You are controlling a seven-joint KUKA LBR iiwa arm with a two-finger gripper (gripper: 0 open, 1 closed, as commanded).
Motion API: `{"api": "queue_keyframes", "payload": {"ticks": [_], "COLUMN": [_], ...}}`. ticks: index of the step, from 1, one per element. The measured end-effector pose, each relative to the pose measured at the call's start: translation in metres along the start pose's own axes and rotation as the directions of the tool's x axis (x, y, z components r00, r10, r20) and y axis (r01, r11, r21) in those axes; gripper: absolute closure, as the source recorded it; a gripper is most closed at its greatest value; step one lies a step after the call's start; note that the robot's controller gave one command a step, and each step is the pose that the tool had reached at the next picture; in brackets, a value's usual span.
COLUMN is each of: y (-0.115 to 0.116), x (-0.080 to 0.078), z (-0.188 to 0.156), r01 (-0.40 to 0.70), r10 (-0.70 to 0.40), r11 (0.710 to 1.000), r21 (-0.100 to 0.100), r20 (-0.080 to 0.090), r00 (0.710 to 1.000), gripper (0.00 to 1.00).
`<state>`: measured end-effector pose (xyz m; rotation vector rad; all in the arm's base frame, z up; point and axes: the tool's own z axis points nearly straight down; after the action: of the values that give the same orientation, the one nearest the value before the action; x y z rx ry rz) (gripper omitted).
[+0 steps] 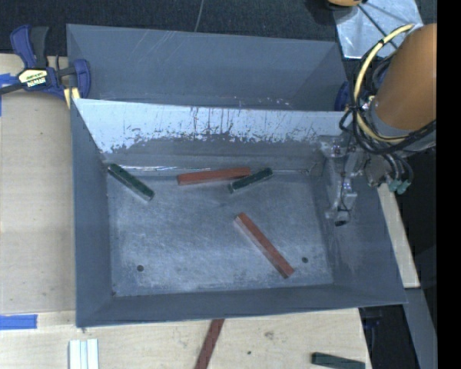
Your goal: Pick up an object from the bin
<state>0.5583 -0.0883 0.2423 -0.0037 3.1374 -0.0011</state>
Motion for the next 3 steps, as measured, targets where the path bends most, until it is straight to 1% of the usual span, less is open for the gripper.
{"api": "queue_keyframes", "payload": {"ticks": [2, 3], "y": [0.000, -0.002], "x": [0.000, -0.006], "z": [0.000, 0.020], "r01": [-0.001, 0.020], "r10": [0.001, -0.020], "r11": [1.000, 1.000], "r21": [0.000, 0.000], "r20": [0.000, -0.001], "r00": [1.000, 1.000], "gripper": [0.00, 0.00]}}
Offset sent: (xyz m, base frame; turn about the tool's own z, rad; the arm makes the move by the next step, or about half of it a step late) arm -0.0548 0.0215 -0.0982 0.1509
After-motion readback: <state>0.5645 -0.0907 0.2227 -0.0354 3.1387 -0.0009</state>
